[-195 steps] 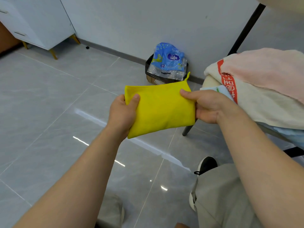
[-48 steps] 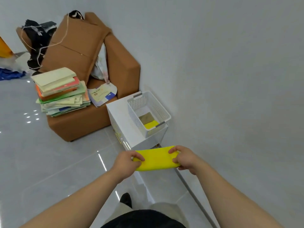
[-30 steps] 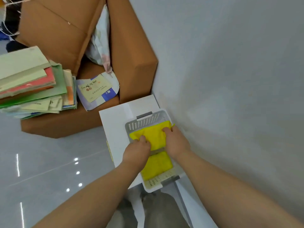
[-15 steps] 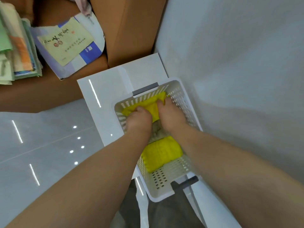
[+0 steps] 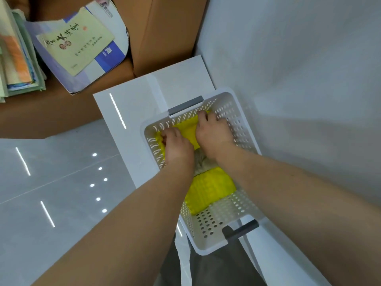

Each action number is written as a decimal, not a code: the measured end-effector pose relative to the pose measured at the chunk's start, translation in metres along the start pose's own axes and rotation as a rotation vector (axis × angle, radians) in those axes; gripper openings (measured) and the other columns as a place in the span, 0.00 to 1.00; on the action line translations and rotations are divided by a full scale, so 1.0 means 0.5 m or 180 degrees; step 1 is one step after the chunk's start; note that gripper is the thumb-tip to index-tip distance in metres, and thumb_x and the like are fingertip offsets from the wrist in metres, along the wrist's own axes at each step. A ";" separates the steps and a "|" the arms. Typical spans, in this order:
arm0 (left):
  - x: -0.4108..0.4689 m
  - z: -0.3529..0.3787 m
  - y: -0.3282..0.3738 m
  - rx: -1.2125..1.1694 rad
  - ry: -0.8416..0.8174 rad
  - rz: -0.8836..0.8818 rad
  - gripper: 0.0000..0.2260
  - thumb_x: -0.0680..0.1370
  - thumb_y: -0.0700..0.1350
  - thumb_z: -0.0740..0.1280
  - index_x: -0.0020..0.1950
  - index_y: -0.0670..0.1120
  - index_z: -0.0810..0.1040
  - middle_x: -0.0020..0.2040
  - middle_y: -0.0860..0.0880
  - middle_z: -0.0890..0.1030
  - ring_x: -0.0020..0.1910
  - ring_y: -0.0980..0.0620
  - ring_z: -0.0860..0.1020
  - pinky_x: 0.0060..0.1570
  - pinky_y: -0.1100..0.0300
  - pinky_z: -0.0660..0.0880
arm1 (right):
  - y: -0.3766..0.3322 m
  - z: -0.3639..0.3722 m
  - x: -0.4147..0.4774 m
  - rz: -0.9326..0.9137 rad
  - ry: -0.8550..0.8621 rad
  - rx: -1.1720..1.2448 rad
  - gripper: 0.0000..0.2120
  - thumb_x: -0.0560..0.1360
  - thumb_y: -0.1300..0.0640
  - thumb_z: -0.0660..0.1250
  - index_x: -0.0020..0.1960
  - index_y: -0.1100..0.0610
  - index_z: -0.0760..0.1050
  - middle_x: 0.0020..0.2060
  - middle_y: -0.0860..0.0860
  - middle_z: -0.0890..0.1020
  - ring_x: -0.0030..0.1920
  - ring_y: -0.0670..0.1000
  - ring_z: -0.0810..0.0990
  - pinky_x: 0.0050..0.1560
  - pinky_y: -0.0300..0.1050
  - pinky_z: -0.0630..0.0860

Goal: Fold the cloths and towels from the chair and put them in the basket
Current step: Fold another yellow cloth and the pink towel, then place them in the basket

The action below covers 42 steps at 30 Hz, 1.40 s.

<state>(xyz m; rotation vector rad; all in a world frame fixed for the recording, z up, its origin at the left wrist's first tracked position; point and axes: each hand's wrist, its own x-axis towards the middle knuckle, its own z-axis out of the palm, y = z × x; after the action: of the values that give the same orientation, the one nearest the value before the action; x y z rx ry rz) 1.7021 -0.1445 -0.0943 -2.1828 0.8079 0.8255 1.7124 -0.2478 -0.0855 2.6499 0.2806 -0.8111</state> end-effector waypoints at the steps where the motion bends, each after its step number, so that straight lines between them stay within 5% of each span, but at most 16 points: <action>1: 0.000 0.000 0.001 -0.0111 -0.0065 0.0019 0.16 0.82 0.46 0.57 0.65 0.45 0.77 0.61 0.41 0.78 0.62 0.35 0.71 0.62 0.40 0.67 | 0.003 0.002 0.005 -0.0086 -0.0025 -0.0116 0.19 0.77 0.64 0.63 0.67 0.65 0.72 0.71 0.63 0.64 0.62 0.63 0.71 0.50 0.52 0.74; 8: -0.001 0.002 0.000 -0.0272 -0.0237 -0.0359 0.21 0.84 0.46 0.53 0.72 0.34 0.66 0.69 0.32 0.68 0.66 0.33 0.71 0.67 0.38 0.67 | -0.001 0.005 0.019 -0.0236 -0.0342 -0.0315 0.21 0.80 0.67 0.59 0.72 0.70 0.66 0.74 0.69 0.60 0.59 0.64 0.78 0.51 0.55 0.78; 15: -0.017 -0.027 -0.007 -0.0174 -0.0754 0.0430 0.23 0.81 0.59 0.58 0.72 0.48 0.72 0.71 0.42 0.73 0.74 0.37 0.63 0.72 0.35 0.53 | -0.016 0.012 0.040 -0.0081 -0.0543 -0.0104 0.23 0.80 0.69 0.55 0.74 0.75 0.58 0.72 0.71 0.63 0.59 0.65 0.79 0.51 0.56 0.78; 19: -0.083 -0.069 -0.055 -0.0969 -0.1060 0.0496 0.23 0.82 0.52 0.59 0.77 0.48 0.65 0.76 0.42 0.64 0.77 0.36 0.56 0.74 0.38 0.49 | 0.006 -0.029 -0.015 0.0422 -0.0793 0.0630 0.33 0.80 0.65 0.56 0.80 0.68 0.43 0.70 0.63 0.71 0.62 0.63 0.78 0.57 0.55 0.75; 21: -0.152 -0.099 -0.079 -0.0789 -0.0752 0.0755 0.16 0.81 0.49 0.62 0.69 0.51 0.72 0.66 0.47 0.74 0.71 0.38 0.66 0.72 0.43 0.58 | 0.018 -0.076 -0.076 0.0433 -0.0756 0.0832 0.29 0.79 0.64 0.60 0.78 0.66 0.56 0.69 0.61 0.72 0.61 0.63 0.78 0.56 0.55 0.75; 23: -0.234 -0.121 -0.101 -0.1003 -0.0162 0.0974 0.02 0.79 0.42 0.62 0.48 0.48 0.73 0.48 0.49 0.77 0.60 0.43 0.75 0.61 0.52 0.65 | 0.025 -0.128 -0.163 0.0395 -0.0630 0.0920 0.18 0.78 0.65 0.61 0.67 0.63 0.72 0.66 0.59 0.74 0.60 0.63 0.79 0.57 0.54 0.76; 24: -0.275 -0.128 -0.119 -0.1164 0.0080 0.1018 0.07 0.78 0.40 0.62 0.40 0.48 0.69 0.46 0.49 0.77 0.56 0.44 0.77 0.55 0.55 0.66 | 0.025 -0.157 -0.214 0.0501 -0.0586 0.1065 0.15 0.78 0.66 0.61 0.64 0.62 0.75 0.64 0.59 0.75 0.60 0.62 0.79 0.57 0.54 0.75; 27: -0.405 -0.131 -0.159 -0.1505 0.0481 0.1197 0.14 0.76 0.36 0.61 0.34 0.47 0.61 0.46 0.44 0.79 0.48 0.43 0.79 0.43 0.58 0.66 | -0.002 -0.230 -0.379 0.1284 -0.0419 0.1915 0.14 0.78 0.67 0.58 0.61 0.63 0.75 0.60 0.59 0.77 0.60 0.61 0.78 0.56 0.53 0.75; 30: -0.498 -0.106 -0.184 -0.1735 0.0830 0.1274 0.11 0.77 0.37 0.60 0.36 0.46 0.66 0.38 0.47 0.73 0.45 0.43 0.79 0.37 0.58 0.65 | -0.057 -0.259 -0.509 0.2105 -0.0345 0.2832 0.16 0.77 0.67 0.58 0.61 0.61 0.77 0.60 0.58 0.79 0.60 0.59 0.78 0.57 0.50 0.75; 35: -0.607 -0.080 -0.190 -0.1629 0.1113 0.1789 0.13 0.78 0.41 0.60 0.56 0.47 0.83 0.53 0.46 0.82 0.53 0.43 0.80 0.50 0.54 0.77 | -0.170 -0.282 -0.696 0.3192 0.0530 0.4373 0.18 0.77 0.64 0.59 0.61 0.58 0.81 0.58 0.58 0.83 0.59 0.60 0.79 0.56 0.48 0.75; 38: -0.689 -0.093 -0.166 -0.1273 0.1201 0.2136 0.13 0.79 0.42 0.60 0.57 0.48 0.83 0.55 0.46 0.83 0.54 0.44 0.80 0.53 0.53 0.78 | -0.243 -0.292 -0.826 0.3717 0.1095 0.4874 0.14 0.81 0.62 0.59 0.58 0.64 0.81 0.57 0.61 0.83 0.58 0.62 0.79 0.60 0.52 0.73; 42: -0.823 -0.104 -0.067 -0.0797 0.1341 0.2653 0.13 0.79 0.44 0.59 0.53 0.47 0.84 0.54 0.47 0.84 0.53 0.46 0.81 0.52 0.54 0.78 | -0.346 -0.249 -1.016 0.4441 0.1484 0.5300 0.15 0.83 0.55 0.60 0.58 0.61 0.82 0.56 0.58 0.84 0.58 0.59 0.80 0.62 0.53 0.74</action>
<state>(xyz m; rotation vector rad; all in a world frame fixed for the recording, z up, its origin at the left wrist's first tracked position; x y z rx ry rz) 1.4920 -0.0369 0.2484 -2.2544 1.9966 0.8775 1.3104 -0.0837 0.2536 2.8086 -2.7990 0.3570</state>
